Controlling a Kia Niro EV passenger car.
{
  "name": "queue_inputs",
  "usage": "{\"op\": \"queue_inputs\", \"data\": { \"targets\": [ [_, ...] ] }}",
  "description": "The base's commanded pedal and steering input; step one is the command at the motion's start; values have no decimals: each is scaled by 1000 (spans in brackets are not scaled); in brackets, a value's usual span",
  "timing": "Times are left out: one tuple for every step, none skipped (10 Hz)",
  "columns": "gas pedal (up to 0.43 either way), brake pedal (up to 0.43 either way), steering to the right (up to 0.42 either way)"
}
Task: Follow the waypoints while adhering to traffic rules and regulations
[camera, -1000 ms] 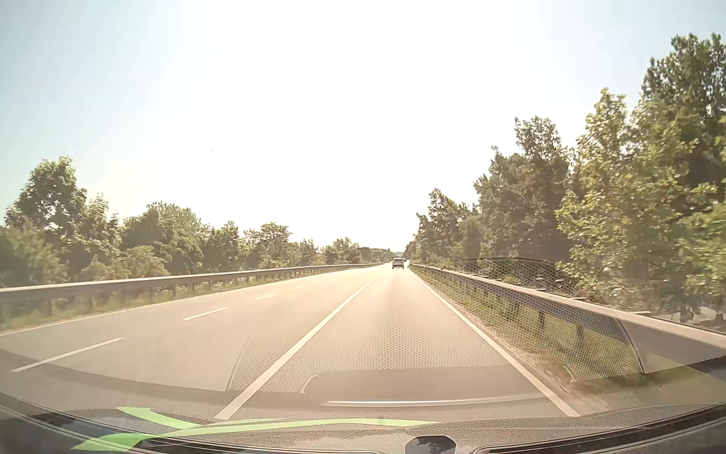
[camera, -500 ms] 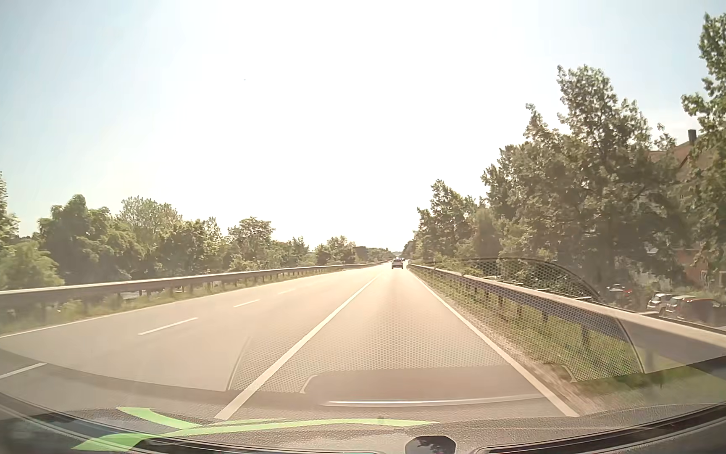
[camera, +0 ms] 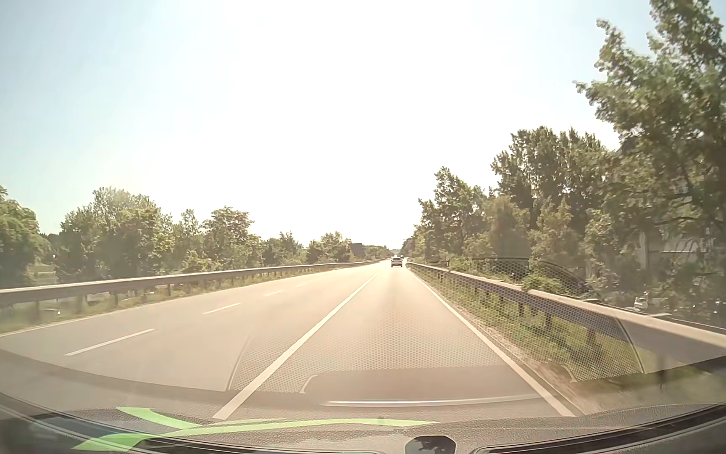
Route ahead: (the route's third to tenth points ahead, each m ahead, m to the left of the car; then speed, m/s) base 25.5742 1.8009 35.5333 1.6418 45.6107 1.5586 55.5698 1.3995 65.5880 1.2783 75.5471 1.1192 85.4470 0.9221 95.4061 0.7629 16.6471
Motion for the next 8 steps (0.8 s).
{"op": "queue_inputs", "data": {
  "targets": [
    [189,0,-1],
    [177,0,-1],
    [177,0,-1],
    [177,0,-1],
    [177,0,-1],
    [157,0,-1],
    [150,0,-1],
    [150,0,-2]
  ]
}}
